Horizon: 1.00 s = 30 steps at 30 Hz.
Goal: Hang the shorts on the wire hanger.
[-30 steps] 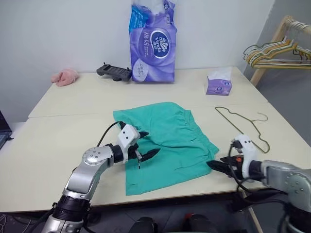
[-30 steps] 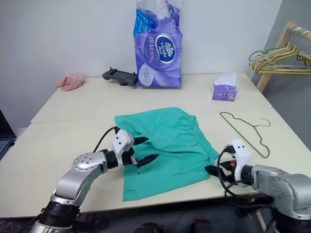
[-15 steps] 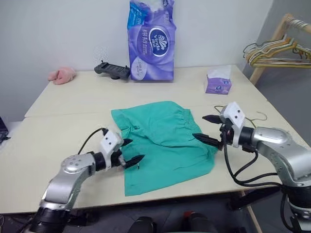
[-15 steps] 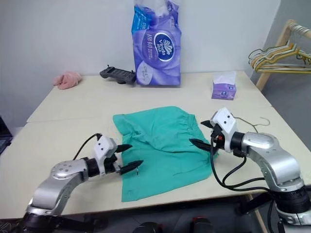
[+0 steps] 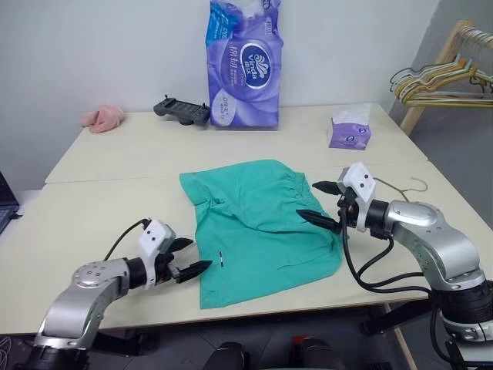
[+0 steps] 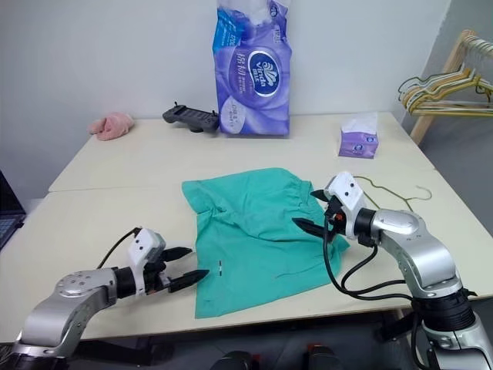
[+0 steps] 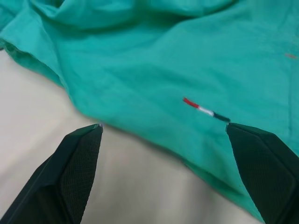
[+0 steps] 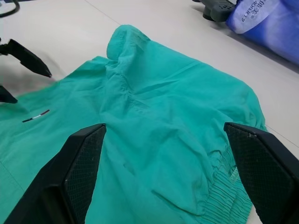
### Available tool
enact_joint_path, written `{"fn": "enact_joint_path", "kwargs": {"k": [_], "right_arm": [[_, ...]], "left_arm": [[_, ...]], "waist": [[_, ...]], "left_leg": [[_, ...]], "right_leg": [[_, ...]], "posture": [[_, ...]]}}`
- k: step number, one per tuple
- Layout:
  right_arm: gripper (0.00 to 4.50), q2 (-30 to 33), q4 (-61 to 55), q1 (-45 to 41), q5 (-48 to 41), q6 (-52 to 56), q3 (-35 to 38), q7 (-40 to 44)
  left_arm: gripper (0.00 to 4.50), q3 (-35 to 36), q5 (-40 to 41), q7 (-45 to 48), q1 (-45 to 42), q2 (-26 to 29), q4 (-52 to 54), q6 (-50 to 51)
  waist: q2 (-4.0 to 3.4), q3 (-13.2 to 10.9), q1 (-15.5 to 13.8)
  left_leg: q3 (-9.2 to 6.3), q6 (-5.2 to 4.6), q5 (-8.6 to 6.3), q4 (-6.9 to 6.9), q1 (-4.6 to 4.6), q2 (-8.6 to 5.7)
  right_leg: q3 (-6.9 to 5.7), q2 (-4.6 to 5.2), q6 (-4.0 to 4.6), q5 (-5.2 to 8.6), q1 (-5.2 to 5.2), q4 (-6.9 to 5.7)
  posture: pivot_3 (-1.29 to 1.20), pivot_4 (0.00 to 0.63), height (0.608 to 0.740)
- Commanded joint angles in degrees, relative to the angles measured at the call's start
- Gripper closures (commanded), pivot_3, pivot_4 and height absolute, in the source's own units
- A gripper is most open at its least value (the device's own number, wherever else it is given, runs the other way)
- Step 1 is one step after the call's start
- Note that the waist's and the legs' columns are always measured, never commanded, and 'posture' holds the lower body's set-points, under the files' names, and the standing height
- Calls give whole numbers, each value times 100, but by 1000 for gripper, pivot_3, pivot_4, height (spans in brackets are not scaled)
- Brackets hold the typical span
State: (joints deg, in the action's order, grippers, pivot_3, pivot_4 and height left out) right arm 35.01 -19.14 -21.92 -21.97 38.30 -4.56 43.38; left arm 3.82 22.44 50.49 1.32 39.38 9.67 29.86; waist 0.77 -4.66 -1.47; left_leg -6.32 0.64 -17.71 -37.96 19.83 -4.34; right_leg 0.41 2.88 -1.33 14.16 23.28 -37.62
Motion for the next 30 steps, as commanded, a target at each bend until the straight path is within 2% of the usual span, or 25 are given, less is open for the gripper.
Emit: {"fn": "enact_joint_path", "kwargs": {"k": [1,9,13,23,30], "right_arm": [[201,11,-279,-140,-49,51,64,-50],[201,68,-398,-144,-88,157,204,-105],[201,58,-420,-121,-94,168,237,-138],[201,0,-330,-248,-64,174,255,-185],[201,77,-533,-110,-126,306,375,-285]], "left_arm": [[0,-209,-188,-109,-241,-172,-225,-200],[0,-3,-429,-217,-674,-226,-937,-847],[0,429,-286,-513,-1507,-332,-1727,-1015],[0,248,-688,-1025,-3131,-1220,-3815,-1448],[0,374,-940,-1272,-3503,-1237,-4711,-2007]], "waist": [[0,0,1],[0,1,9],[6,4,4],[23,19,19],[23,19,83]], "left_leg": [[0,0,0,0,0,0],[0,1,1,0,0,1],[-2,2,1,-3,2,0],[8,24,13,-12,4,-7],[11,25,14,-10,4,-6]], "right_leg": [[0,0,0,0,0,0],[-1,0,0,0,2,0],[-4,0,-1,-1,2,0],[5,5,-18,-19,4,1],[8,5,-15,-21,9,-2]], "posture": [[29,60,740],[11,50,740],[13,47,740],[-12,40,740],[-46,41,740]]}}
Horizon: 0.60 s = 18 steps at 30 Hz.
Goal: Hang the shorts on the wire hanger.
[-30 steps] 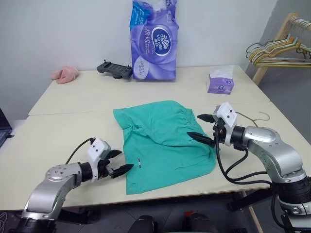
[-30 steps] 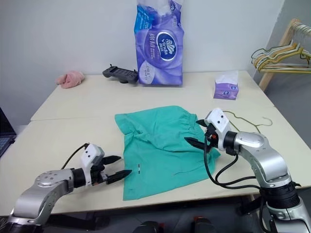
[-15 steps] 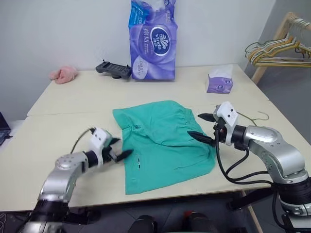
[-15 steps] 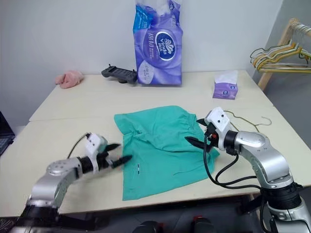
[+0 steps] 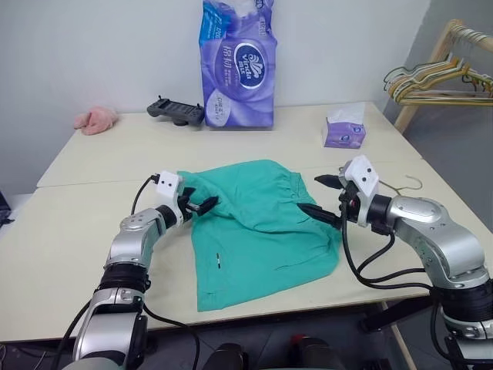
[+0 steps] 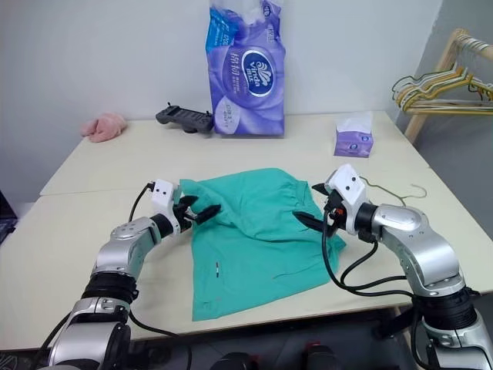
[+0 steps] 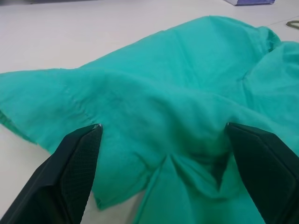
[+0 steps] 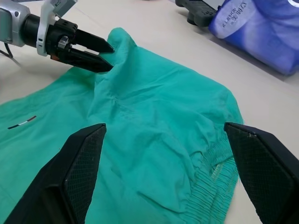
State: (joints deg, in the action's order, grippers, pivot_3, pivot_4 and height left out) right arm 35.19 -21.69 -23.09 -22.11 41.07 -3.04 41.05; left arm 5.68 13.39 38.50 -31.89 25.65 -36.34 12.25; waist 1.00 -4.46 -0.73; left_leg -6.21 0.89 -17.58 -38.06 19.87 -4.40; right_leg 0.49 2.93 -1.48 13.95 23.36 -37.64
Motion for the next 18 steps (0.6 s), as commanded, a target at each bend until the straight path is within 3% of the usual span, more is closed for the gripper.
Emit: {"fn": "enact_joint_path", "kwargs": {"k": [1,10,18], "right_arm": [[201,60,-314,28,-124,57,244,-73],[201,89,-480,133,-195,195,336,-175],[201,136,-443,78,-200,221,311,-207]], "left_arm": [[0,239,-13,-81,-190,172,-132,-271],[0,460,128,56,41,325,-74,-93],[0,344,27,472,-751,9,-1410,-159]], "waist": [[0,0,26],[0,0,86],[6,3,91]], "left_leg": [[0,0,0,0,0,0],[-2,0,-1,0,2,0],[-2,-1,-1,-2,2,-1]], "right_leg": [[0,0,0,0,0,0],[-1,1,0,0,1,0],[-4,1,-1,-1,-1,-1]], "posture": [[-46,41,740],[-57,49,740],[-69,48,740]]}}
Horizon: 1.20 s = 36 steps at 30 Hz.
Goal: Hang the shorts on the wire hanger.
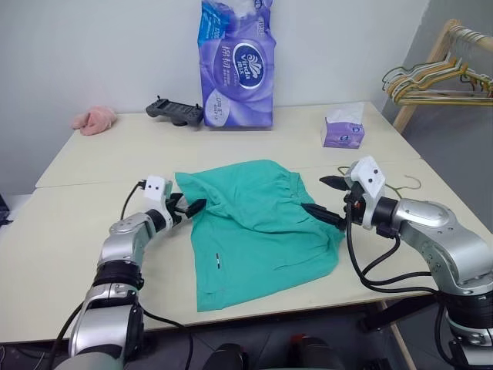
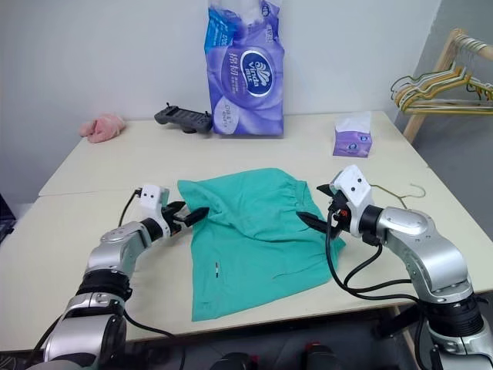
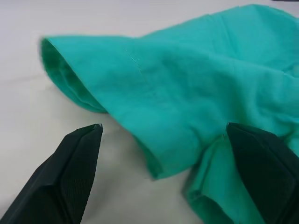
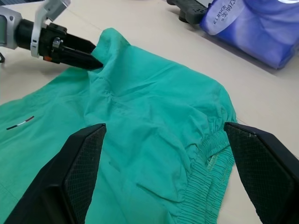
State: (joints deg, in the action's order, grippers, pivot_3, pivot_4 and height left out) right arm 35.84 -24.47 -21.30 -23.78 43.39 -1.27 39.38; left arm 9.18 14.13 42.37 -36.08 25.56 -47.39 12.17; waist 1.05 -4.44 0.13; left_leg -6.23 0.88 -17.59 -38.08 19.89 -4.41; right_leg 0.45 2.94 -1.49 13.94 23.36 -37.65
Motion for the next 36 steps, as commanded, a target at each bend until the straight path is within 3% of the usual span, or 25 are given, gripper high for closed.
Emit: {"fn": "enact_joint_path", "kwargs": {"k": [1,3,6,18,29,36], "right_arm": [[201,78,-178,-98,-35,0,138,-45],[201,92,-203,-82,-39,21,160,-70],[158,111,-266,-23,-58,56,213,-124],[158,95,-295,6,-53,28,246,-234],[158,80,-269,-36,28,-6,230,-363],[158,74,-354,14,11,29,227,-444]], "left_arm": [[0,9,-57,114,-460,-2,-500,-173],[0,35,-90,127,-682,-14,-855,-226],[594,5,-159,284,-804,27,-1102,-390],[4457,-154,-673,294,-1272,206,-1684,-1144],[4484,-561,-1638,-1045,-2598,43,-2751,-1817],[4484,-718,-2057,-1412,-2835,-20,-2918,-1888]], "waist": [[1,0,16],[1,1,31],[1,1,66],[3,1,139],[8,4,150],[8,5,189]], "left_leg": [[0,0,0,1,0,0],[0,0,0,2,0,1],[1,1,0,2,0,1],[-2,2,-1,2,3,0],[2,2,-1,1,9,-1],[7,2,-1,2,10,0]], "right_leg": [[0,0,0,0,1,0],[-1,0,0,0,2,-1],[1,0,0,0,3,-2],[-1,1,0,0,5,-2],[1,2,-1,-1,10,-5],[4,2,-2,-1,17,-10]], "posture": [[-69,48,740],[-80,49,740],[-86,49,740],[-95,47,740],[-113,43,740],[-127,43,740]]}}
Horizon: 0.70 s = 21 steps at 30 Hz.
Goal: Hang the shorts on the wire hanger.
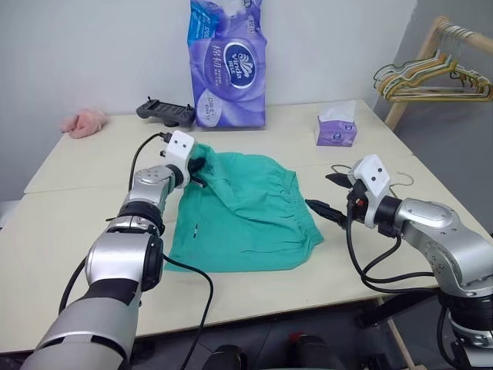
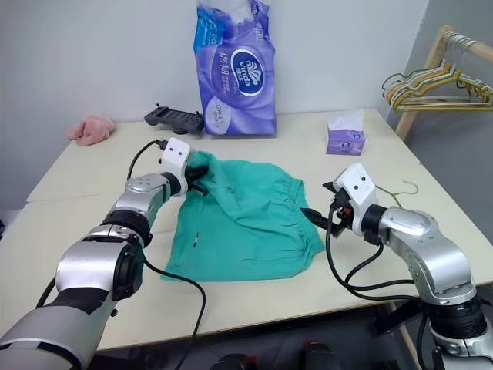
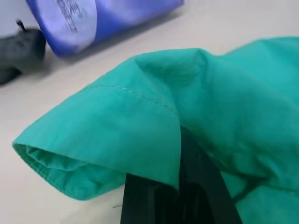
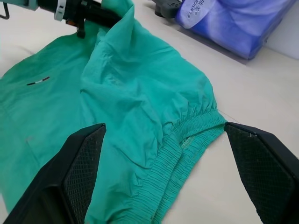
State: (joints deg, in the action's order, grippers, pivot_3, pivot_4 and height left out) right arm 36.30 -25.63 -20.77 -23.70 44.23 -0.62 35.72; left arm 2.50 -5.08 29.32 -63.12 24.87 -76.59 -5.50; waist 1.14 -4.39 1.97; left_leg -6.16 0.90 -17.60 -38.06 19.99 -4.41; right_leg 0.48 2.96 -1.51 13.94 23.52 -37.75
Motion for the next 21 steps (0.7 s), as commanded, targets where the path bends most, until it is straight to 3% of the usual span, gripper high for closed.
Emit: {"fn": "enact_joint_path", "kwargs": {"k": [1,3,6,18,21], "right_arm": [[158,20,-253,-32,-7,-42,161,-94],[158,3,-297,6,-43,-15,163,-124],[158,-14,-305,28,-52,-25,135,-141],[158,-124,-158,-71,-16,-134,-52,-53],[158,-103,-245,71,-40,-148,-19,-27]], "left_arm": [[4484,-38,-152,-89,-104,56,3,-136],[4484,-43,-199,-24,40,111,30,-230],[3847,35,-141,172,267,212,62,-232],[168,174,45,964,1099,916,459,-329],[17,168,256,1799,1514,1162,1043,-244]], "waist": [[0,0,7],[0,0,8],[0,1,9],[13,9,-10],[15,10,-13]], "left_leg": [[0,0,0,0,0,0],[1,0,0,0,2,0],[2,0,0,0,2,0],[1,0,0,-1,3,0],[1,0,0,-1,3,-1]], "right_leg": [[0,0,0,0,1,-1],[0,0,0,0,5,-2],[2,0,0,0,5,-3],[2,0,1,0,10,-10],[2,0,1,0,10,-11]], "posture": [[-124,42,740],[-122,43,740],[-115,42,740],[-60,42,740],[-45,45,740]]}}
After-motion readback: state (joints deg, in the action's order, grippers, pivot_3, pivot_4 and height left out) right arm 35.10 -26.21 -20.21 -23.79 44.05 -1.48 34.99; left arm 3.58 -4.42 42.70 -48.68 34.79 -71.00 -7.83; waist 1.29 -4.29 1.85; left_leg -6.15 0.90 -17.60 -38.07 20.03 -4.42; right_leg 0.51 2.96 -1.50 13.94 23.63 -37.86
